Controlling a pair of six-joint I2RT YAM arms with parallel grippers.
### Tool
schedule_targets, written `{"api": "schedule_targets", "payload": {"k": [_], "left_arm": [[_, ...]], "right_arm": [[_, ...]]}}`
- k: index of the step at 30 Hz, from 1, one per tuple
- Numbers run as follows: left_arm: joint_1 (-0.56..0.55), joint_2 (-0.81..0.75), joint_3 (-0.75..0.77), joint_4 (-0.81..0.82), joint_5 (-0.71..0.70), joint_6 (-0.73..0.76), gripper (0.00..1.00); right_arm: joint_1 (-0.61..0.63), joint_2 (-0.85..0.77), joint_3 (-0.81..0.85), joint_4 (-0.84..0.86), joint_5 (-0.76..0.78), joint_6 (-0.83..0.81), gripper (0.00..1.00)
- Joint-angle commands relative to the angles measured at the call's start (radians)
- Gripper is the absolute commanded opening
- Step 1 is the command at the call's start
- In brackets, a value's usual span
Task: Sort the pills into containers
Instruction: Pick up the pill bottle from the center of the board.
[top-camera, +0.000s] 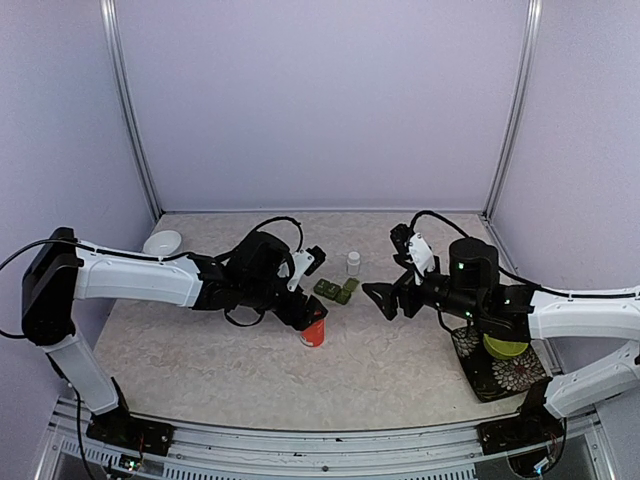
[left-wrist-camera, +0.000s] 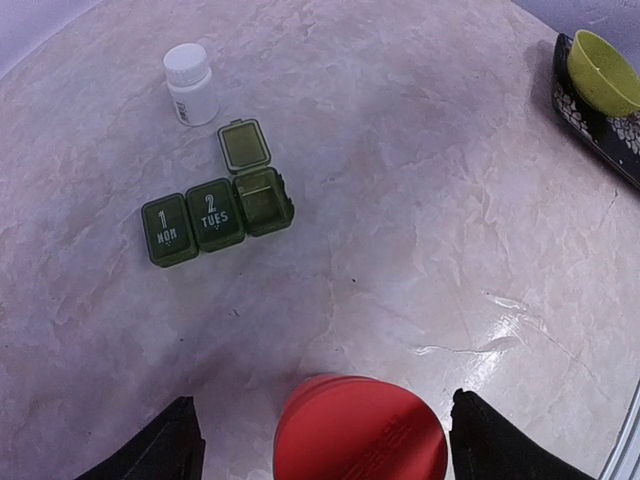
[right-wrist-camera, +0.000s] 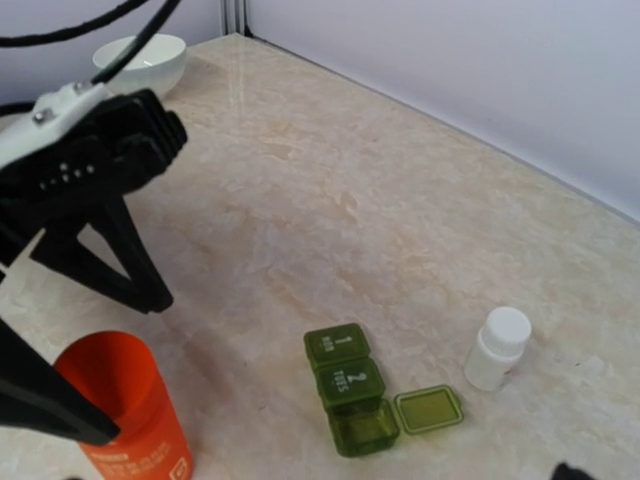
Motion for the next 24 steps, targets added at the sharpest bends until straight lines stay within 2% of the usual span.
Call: {"api": "schedule_targets", "payload": {"k": [1, 9, 24], "left_arm": [[-0.017, -0.014, -0.013, -0.004, -0.011, -0.009, 0.85], [-0.033, -0.047, -0.037, 0.006, -0.049, -0.012, 0.87], [-0.033, -0.033, -0.046, 0.015, -0.072, -0.018, 0.76]], "right_arm": [[-0.007, 0.013, -0.013, 0.009, 0.009, 0.014, 1.00], [-0.007, 0.027, -0.013, 0.013, 0.003, 0.023, 1.00], [-0.008, 0.045, -0.014, 0.023, -0.004, 0.034, 1.00]]}}
